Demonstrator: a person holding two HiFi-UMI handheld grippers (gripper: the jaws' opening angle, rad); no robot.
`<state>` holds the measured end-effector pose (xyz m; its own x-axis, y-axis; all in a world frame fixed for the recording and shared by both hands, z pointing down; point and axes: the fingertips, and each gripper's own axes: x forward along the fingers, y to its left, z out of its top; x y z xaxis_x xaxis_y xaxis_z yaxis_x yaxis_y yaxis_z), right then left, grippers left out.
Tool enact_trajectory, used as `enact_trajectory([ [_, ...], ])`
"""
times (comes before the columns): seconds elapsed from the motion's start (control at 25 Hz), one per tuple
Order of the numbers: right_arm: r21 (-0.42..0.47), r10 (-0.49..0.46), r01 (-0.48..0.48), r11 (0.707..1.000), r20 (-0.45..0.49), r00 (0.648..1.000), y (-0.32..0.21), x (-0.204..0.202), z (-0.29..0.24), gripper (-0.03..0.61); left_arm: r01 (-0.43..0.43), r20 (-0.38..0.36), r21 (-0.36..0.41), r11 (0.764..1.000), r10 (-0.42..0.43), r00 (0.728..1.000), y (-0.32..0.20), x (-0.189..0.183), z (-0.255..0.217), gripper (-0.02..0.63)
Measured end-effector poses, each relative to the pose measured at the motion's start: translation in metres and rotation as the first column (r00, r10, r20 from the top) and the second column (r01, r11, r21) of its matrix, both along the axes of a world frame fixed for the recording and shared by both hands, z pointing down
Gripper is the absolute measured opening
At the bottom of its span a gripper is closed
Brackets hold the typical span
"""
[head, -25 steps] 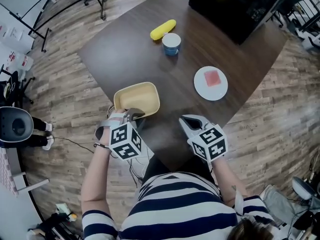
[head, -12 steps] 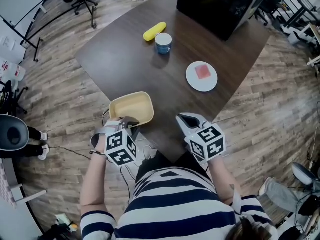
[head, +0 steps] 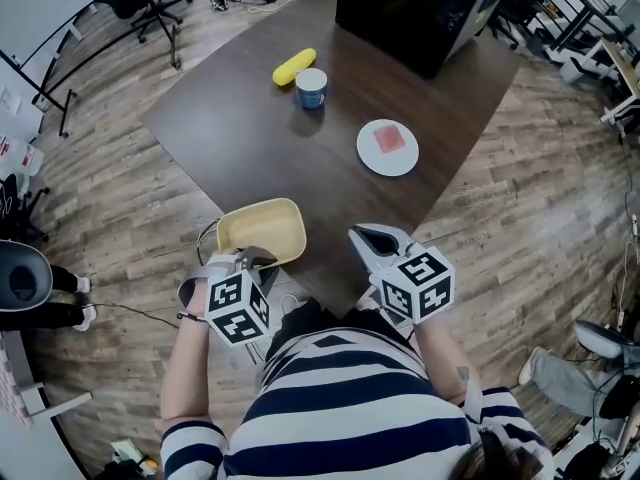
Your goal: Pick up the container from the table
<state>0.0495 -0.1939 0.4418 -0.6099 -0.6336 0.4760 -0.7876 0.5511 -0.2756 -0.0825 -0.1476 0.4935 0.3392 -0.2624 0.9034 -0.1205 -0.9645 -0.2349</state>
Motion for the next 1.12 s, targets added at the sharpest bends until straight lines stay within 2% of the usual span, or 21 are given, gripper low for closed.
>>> enact_trajectory([
  [0.16, 0.009, 0.011, -0.011, 1.000, 0.013, 1.000, 0.005, -0.001, -0.006, -0.006, 0.011, -0.020, -0.002, 1.000, -0.011, 1.000, 0.007, -0.001, -0.001, 0.000],
  [0.64, 0.029, 0.020, -0.021, 0.999, 0.005, 1.000, 0.004, -0.001, -0.013, -0.006, -0.011, -0.015, 0.001, 1.000, 0.011, 1.000, 0.010, 0.004, -0.003, 0.000],
  [1.12, 0.012, 0.031, -0.031, 0.999, 0.007, 1.000, 0.000, 0.003, -0.009, -0.006, -0.018, -0.013, -0.021, 1.000, 0.018, 1.000, 0.007, 0.003, 0.001, 0.000],
])
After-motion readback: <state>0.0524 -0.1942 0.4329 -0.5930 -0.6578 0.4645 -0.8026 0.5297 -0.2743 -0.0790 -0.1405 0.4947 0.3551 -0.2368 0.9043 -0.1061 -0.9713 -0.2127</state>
